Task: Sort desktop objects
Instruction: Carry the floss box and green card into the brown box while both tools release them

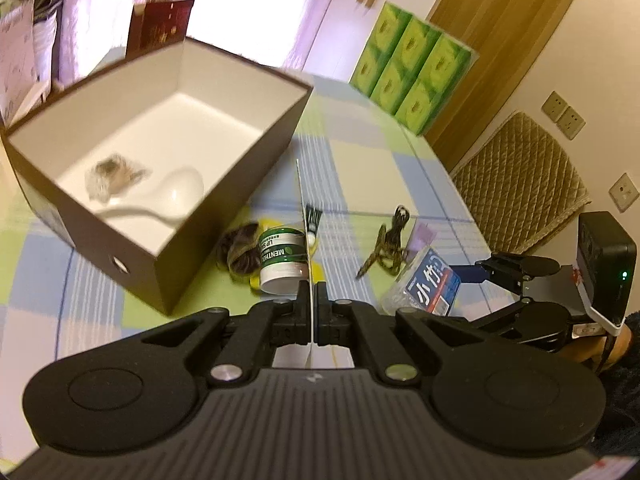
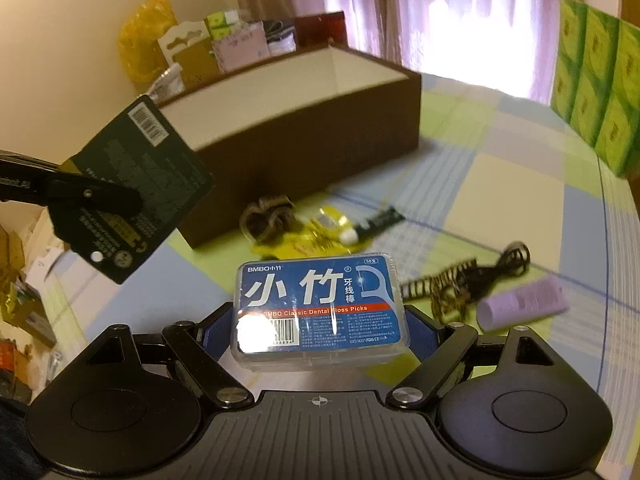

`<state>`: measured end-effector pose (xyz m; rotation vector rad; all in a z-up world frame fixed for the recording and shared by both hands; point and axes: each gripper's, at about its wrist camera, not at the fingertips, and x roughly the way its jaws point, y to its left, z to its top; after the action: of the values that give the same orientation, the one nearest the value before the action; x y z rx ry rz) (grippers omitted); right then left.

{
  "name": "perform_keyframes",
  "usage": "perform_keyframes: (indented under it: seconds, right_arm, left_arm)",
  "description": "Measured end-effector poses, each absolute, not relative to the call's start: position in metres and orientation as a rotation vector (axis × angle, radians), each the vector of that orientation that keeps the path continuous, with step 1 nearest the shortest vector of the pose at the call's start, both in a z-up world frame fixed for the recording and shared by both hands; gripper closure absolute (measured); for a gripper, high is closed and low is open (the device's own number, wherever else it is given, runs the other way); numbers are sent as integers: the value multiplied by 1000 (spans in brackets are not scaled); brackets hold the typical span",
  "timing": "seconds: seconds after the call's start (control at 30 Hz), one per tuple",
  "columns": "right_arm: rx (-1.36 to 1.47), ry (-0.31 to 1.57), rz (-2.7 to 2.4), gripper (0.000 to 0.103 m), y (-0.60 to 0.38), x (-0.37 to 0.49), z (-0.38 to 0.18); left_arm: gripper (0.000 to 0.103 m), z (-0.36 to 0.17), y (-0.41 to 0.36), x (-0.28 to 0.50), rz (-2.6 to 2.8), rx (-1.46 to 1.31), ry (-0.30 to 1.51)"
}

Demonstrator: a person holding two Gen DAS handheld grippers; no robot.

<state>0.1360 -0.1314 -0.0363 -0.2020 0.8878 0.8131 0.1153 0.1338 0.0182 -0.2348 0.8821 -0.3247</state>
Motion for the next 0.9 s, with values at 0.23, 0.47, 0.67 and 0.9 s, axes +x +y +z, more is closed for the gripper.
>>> perform_keyframes:
  seconds: [0.23,0.47,0.67,0.9]
  right_arm:
    - [-225,843,836,19,-112,138,-15]
    - [-232,798,890,19,-82,141,2]
    - [-251,751,953,19,-37,148,15]
    - [-273,704,970,19,15,175,22]
  left_arm:
    - [103,35,149,119,-331,-211,843]
    - [103,50,171,129,-327,-185,802]
    - [103,59,194,150,-298,-136,773]
    - [103,60,221,188,-285,-98,762]
